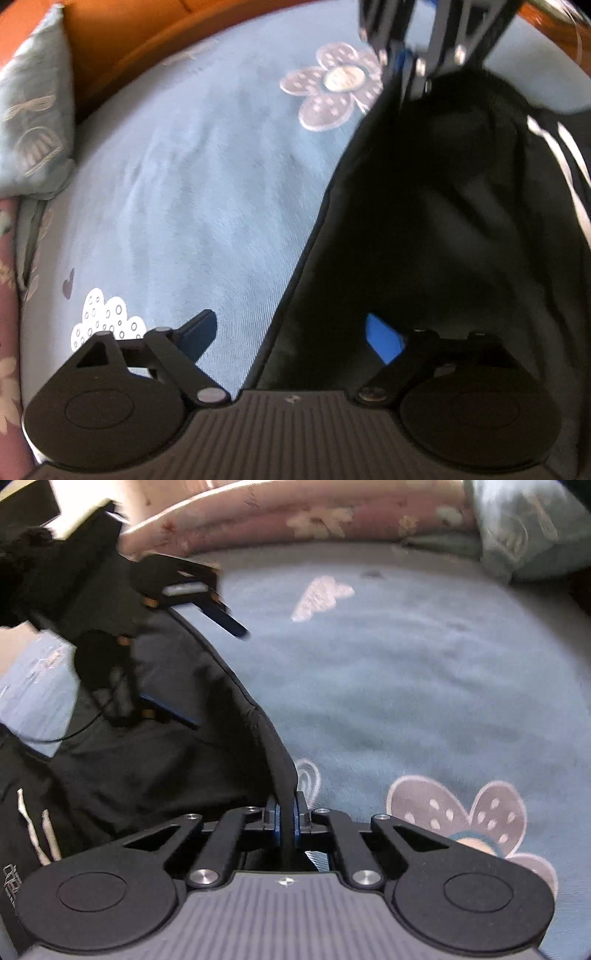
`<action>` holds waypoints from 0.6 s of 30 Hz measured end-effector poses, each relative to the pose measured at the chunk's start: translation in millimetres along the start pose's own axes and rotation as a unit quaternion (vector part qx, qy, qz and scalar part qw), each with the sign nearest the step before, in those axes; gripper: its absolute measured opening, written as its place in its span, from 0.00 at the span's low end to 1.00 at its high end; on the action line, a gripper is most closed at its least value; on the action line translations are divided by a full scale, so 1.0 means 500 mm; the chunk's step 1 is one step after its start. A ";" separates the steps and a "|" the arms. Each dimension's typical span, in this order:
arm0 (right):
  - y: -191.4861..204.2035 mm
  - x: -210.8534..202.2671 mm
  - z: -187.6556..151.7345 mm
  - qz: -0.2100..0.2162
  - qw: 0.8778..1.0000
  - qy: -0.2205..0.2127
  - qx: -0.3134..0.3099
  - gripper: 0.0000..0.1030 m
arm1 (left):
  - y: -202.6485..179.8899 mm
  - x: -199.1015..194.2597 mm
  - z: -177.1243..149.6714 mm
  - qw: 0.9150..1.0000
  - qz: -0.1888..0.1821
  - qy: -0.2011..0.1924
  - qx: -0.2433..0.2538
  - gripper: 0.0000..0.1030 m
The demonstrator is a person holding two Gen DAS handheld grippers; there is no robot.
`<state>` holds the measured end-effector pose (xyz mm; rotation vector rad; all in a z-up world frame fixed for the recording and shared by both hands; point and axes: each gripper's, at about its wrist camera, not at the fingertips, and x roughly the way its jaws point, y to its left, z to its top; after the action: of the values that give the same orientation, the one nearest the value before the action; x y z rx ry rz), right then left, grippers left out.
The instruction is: Fold clothes
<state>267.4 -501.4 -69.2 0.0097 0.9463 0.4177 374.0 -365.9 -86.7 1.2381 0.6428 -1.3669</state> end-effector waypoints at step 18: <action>0.090 -0.091 0.026 -0.002 0.995 -0.014 -0.103 0.08 | 0.041 0.020 -0.008 0.964 -0.143 0.173 0.142 0.37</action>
<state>239.0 -473.9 -17.2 -0.1729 0.8723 0.5095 396.1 -370.4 -91.8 1.6892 0.9196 -1.5325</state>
